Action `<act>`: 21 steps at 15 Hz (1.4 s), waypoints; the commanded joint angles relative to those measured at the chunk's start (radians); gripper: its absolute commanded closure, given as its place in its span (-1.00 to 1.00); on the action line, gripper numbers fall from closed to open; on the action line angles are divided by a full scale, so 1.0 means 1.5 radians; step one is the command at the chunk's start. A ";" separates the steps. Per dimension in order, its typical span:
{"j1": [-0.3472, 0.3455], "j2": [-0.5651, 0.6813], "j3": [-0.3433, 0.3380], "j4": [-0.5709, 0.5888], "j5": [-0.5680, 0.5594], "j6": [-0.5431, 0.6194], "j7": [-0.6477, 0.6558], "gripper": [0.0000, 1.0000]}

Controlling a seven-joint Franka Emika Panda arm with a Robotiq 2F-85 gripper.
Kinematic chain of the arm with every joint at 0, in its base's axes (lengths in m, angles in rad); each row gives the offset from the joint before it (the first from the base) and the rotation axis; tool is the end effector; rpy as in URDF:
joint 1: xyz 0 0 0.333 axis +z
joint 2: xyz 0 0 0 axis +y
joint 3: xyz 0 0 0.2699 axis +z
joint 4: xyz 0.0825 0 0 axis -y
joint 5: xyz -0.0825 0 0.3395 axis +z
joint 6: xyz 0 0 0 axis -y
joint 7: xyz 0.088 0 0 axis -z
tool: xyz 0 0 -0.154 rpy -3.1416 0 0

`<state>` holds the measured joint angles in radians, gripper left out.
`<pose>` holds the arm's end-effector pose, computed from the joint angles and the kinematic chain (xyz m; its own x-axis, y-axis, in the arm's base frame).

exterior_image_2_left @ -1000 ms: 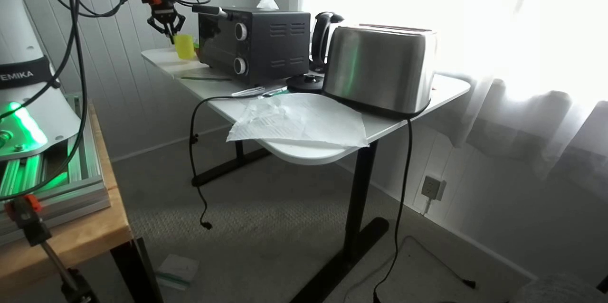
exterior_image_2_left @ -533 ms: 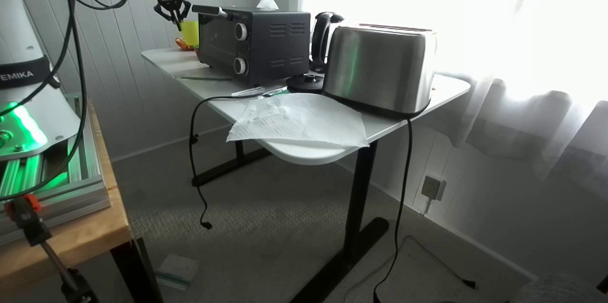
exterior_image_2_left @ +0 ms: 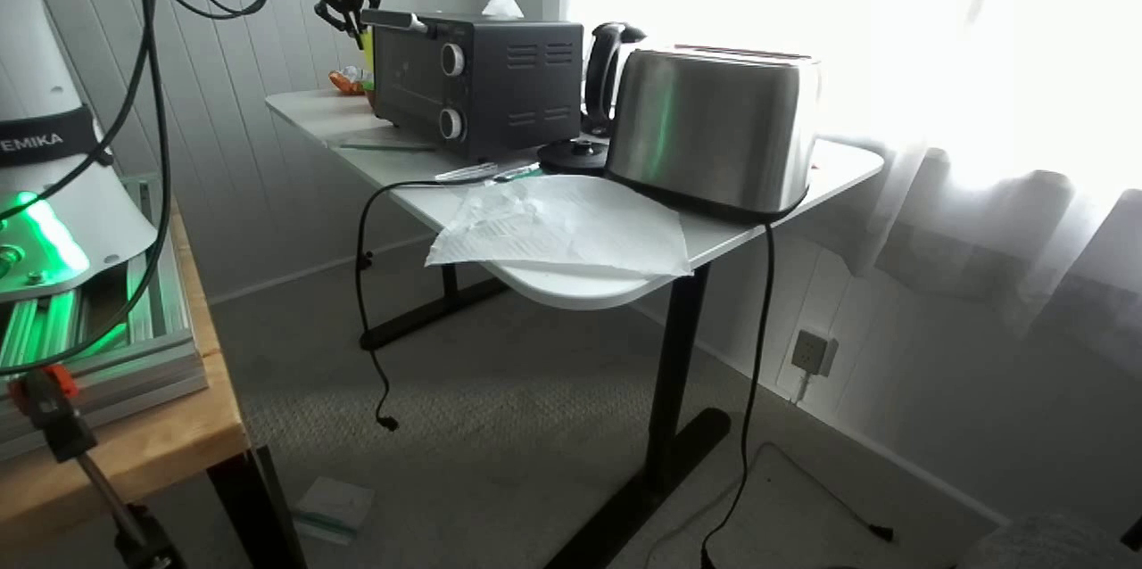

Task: Stack the bowls together and put the yellow cup in the top bowl then place the bowls and cup on top of the toaster oven

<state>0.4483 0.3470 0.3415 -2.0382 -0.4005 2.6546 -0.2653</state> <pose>0.4150 0.4187 0.2548 0.1918 0.9565 0.2197 0.9421 -0.2421 0.2319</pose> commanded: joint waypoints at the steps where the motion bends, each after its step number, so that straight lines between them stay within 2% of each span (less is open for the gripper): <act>1: 0.010 0.065 0.001 0.069 0.011 -0.025 -0.003 0.97; 4: 0.013 0.099 0.002 0.094 0.017 -0.043 -0.011 0.93; 5: 0.016 0.110 0.001 0.102 0.018 -0.052 -0.011 0.41; 7: 0.014 0.128 0.009 0.115 0.027 -0.059 -0.027 0.30; 16: 0.012 0.173 0.033 0.153 0.051 -0.092 -0.076 -0.95; 19: 0.018 0.183 0.025 0.152 0.048 -0.091 -0.058 -1.00; 20: 0.019 0.188 0.023 0.152 0.047 -0.091 -0.054 -0.95; 21: 0.020 0.191 0.023 0.153 0.047 -0.092 -0.053 -0.79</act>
<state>0.4617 0.6075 0.3836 -1.8395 -0.3539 2.5419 -0.3474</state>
